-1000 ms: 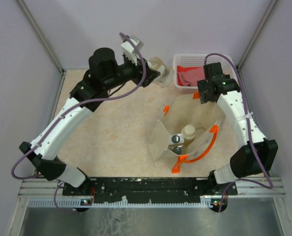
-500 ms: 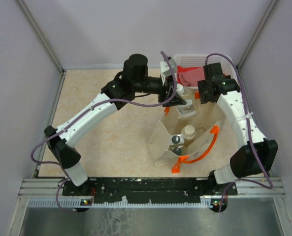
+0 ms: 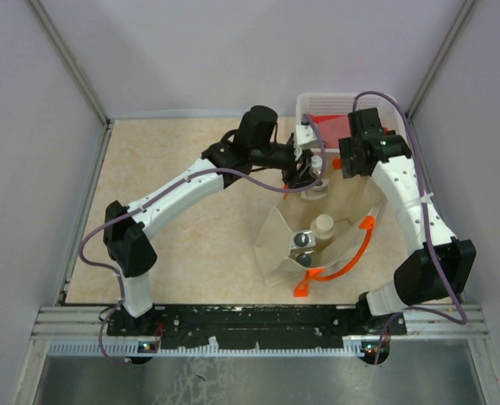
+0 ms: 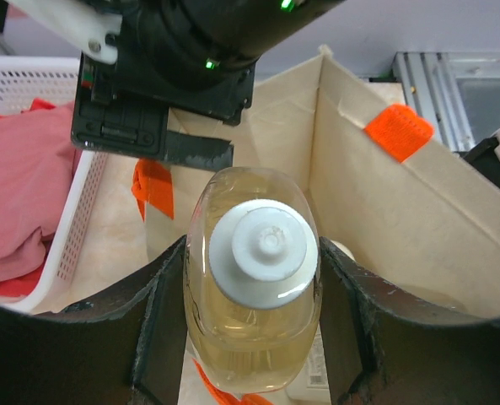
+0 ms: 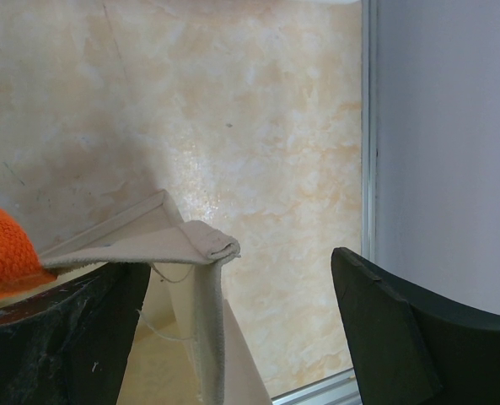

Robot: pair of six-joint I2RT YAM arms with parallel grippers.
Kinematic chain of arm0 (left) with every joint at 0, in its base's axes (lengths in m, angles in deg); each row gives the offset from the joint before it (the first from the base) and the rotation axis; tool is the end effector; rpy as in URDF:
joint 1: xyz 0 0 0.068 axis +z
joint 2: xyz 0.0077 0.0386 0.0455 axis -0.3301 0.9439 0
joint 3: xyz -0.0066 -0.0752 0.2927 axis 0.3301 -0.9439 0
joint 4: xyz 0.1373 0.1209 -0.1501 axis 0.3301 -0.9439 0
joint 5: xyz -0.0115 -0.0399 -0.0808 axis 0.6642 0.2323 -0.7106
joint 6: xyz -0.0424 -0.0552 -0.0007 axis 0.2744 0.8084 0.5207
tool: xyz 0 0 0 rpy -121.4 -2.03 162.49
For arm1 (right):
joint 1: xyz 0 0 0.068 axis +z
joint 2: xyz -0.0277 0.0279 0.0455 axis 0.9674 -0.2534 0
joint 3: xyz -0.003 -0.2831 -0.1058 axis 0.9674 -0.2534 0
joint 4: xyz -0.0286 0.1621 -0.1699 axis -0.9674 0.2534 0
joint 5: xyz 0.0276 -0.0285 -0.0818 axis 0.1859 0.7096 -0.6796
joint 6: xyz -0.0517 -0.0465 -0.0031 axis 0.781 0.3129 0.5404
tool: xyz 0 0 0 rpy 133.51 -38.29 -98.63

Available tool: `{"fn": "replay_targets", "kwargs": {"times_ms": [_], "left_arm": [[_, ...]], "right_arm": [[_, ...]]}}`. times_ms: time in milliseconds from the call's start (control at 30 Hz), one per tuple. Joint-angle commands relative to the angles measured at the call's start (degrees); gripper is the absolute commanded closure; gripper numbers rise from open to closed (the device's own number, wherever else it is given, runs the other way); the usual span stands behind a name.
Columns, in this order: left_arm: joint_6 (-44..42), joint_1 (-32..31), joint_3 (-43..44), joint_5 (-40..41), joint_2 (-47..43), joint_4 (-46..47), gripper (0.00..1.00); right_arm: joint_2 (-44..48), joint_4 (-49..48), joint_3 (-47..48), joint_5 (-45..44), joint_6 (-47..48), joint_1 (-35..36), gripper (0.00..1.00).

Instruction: Place the personal care products into the canvas bag

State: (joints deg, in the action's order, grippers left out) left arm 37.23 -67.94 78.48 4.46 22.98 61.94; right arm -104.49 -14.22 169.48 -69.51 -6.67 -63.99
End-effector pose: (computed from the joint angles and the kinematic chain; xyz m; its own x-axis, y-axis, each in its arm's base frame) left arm 0.2635 -0.3521 0.4135 0.0879 0.2444 -0.9657 0.9955 0.0140 0.0942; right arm 0.2769 0.0291 0.3694 -0.7889 -0.1545 -0.5948 0.0917 0.9274 -0.3626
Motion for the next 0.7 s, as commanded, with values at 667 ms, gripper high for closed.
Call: {"fn": "replay_targets", "kwargs": {"times_ms": [667], "left_arm": [[2.7,-4.8,-5.2,-4.9,3.5,16.9,1.00]], "right_arm": [[-0.6,-1.9,1.1,-1.1,0.1,-0.6,0.12]]}}
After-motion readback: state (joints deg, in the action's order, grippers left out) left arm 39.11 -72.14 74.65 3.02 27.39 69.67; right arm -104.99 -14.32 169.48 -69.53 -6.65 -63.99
